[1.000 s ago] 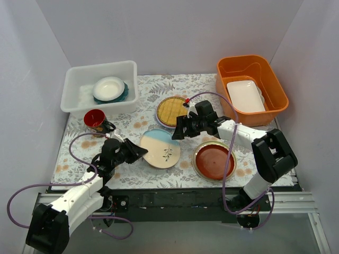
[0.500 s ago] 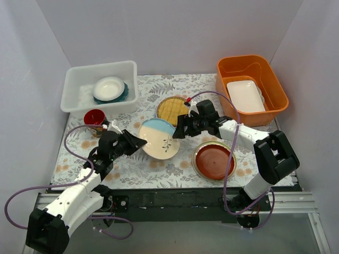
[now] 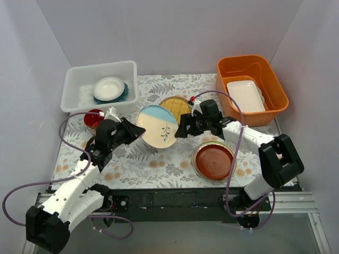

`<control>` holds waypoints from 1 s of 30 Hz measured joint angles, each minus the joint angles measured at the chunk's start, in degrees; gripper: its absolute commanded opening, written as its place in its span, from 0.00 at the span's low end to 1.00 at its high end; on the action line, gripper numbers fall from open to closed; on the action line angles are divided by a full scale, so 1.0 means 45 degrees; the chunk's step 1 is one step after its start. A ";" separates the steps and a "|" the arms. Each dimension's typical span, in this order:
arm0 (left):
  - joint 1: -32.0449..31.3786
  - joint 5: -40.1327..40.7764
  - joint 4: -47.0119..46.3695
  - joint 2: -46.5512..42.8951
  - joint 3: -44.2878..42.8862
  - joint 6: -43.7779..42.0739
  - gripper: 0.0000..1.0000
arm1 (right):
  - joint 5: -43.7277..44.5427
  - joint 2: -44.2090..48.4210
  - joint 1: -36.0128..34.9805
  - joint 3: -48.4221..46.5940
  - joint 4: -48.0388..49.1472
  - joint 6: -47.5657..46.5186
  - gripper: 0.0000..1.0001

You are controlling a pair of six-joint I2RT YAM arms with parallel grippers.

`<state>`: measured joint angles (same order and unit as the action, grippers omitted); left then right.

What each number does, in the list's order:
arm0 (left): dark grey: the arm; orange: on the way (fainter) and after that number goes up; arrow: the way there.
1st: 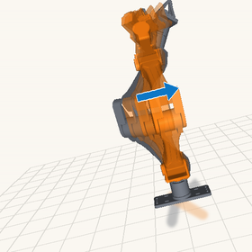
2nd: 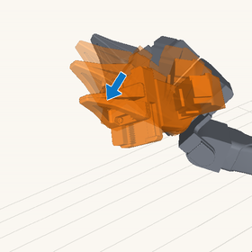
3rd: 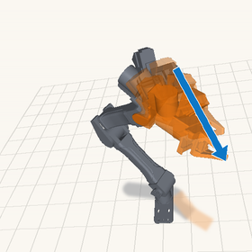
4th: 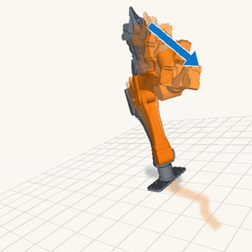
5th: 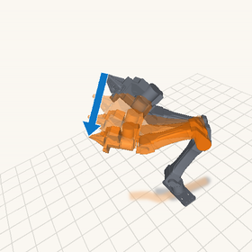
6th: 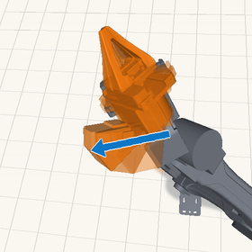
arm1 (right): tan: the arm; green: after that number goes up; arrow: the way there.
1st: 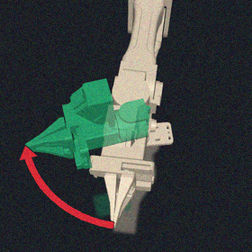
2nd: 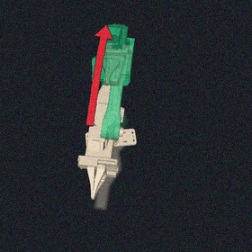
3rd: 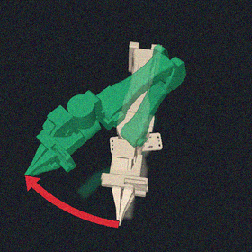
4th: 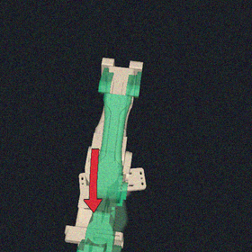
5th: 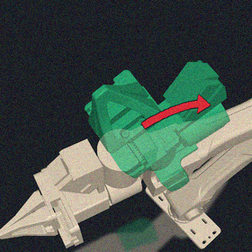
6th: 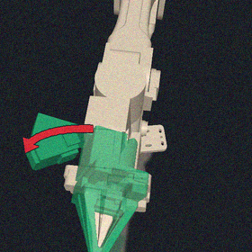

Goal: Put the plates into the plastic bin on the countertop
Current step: Place the plate in the plastic bin.

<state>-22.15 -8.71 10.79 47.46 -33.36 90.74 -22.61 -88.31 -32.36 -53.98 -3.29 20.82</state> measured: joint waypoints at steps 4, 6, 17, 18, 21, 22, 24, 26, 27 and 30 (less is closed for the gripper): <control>0.0000 0.0155 0.0345 0.0748 -0.0811 -0.0389 0.00 | 0.0000 0.0063 0.0034 0.0107 0.0005 0.0019 0.89; 0.0005 0.0185 0.0525 0.1253 -0.1321 -0.0568 0.00 | -0.0005 0.0107 0.0034 0.0107 0.0005 0.0019 0.89; 0.0471 0.0015 0.0986 0.4809 -0.4590 -0.1229 0.00 | -0.0141 0.0748 0.0049 0.0170 0.0068 0.0053 0.88; 0.0549 -0.0068 0.1039 0.5081 -0.4823 -0.1229 0.00 | -0.0151 0.0894 0.0049 0.0219 0.0087 0.0053 0.88; 0.0826 -0.0359 0.1044 0.5858 -0.5338 -0.1224 0.00 | -0.0228 0.1365 0.0053 0.0311 0.0068 0.0121 0.88; 0.0928 -0.0476 0.1039 0.6096 -0.5474 -0.1224 0.00 | -0.0248 0.1520 0.0058 0.0311 0.0092 0.0146 0.88; 0.1171 -0.0714 0.1049 0.6538 -0.5688 -0.1219 0.00 | -0.0253 0.1851 0.0058 0.0311 0.0087 0.0194 0.88; 0.1438 -0.0957 0.1044 0.6921 -0.5858 -0.1214 0.00 | -0.0253 0.2108 0.0058 0.0311 0.0097 0.0223 0.88; 0.1579 -0.1073 0.1035 0.7087 -0.5926 -0.1214 0.00 | -0.0253 0.2195 0.0058 0.0311 0.0097 0.0233 0.88; 0.1967 -0.1389 0.1030 0.7490 -0.6173 -0.1209 0.00 | -0.0253 0.2234 0.0058 0.0311 0.0087 0.0243 0.88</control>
<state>-13.30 -14.96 15.42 81.17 -61.14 85.30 -23.75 -78.26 -32.10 -52.58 -2.90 21.91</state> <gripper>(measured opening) 0.171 0.883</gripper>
